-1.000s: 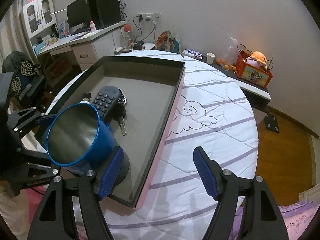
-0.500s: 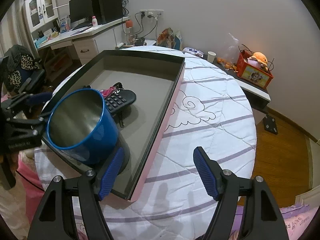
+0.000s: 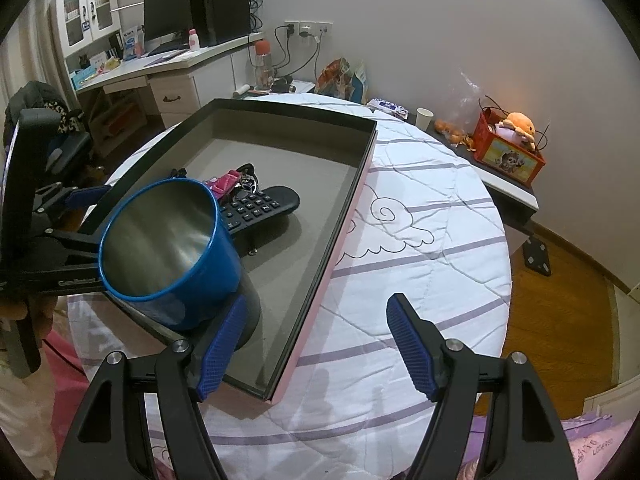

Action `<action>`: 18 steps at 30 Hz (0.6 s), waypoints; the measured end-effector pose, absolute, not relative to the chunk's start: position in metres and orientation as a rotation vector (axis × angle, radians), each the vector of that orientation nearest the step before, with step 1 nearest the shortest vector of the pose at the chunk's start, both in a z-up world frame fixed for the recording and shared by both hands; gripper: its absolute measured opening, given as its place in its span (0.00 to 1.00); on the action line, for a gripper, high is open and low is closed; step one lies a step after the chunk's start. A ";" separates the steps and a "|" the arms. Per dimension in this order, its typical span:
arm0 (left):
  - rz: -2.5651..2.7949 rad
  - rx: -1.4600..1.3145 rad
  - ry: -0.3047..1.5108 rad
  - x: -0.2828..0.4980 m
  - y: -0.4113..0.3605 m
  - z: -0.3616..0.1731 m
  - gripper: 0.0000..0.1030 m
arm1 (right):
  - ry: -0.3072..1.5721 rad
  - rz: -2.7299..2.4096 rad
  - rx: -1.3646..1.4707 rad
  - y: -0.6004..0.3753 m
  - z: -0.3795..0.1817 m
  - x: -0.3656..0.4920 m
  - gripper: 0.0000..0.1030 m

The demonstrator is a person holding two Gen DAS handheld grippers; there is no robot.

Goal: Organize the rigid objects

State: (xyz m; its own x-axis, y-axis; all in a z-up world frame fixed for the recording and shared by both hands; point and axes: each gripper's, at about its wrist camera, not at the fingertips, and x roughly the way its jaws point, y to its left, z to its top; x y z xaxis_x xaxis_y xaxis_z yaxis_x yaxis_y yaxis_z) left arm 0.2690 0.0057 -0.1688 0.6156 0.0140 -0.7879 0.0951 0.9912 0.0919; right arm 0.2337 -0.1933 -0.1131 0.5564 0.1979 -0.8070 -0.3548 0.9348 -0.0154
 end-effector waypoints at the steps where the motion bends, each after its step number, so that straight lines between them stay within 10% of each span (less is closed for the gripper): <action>1: -0.040 0.146 0.896 0.267 0.004 -0.168 0.89 | 0.927 0.328 -0.184 -0.193 -0.113 0.234 0.72; 18: -0.059 0.286 0.864 0.278 -0.030 -0.164 0.90 | 0.921 0.279 -0.170 -0.207 -0.111 0.235 0.72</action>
State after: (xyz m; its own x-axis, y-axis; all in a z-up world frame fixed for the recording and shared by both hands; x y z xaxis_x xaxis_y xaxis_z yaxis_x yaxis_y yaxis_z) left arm 0.2777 -0.0296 -0.1641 0.6505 0.0646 -0.7568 0.1662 0.9601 0.2248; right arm 0.2347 -0.2066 -0.1111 0.5726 0.1643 -0.8032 -0.3088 0.9508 -0.0257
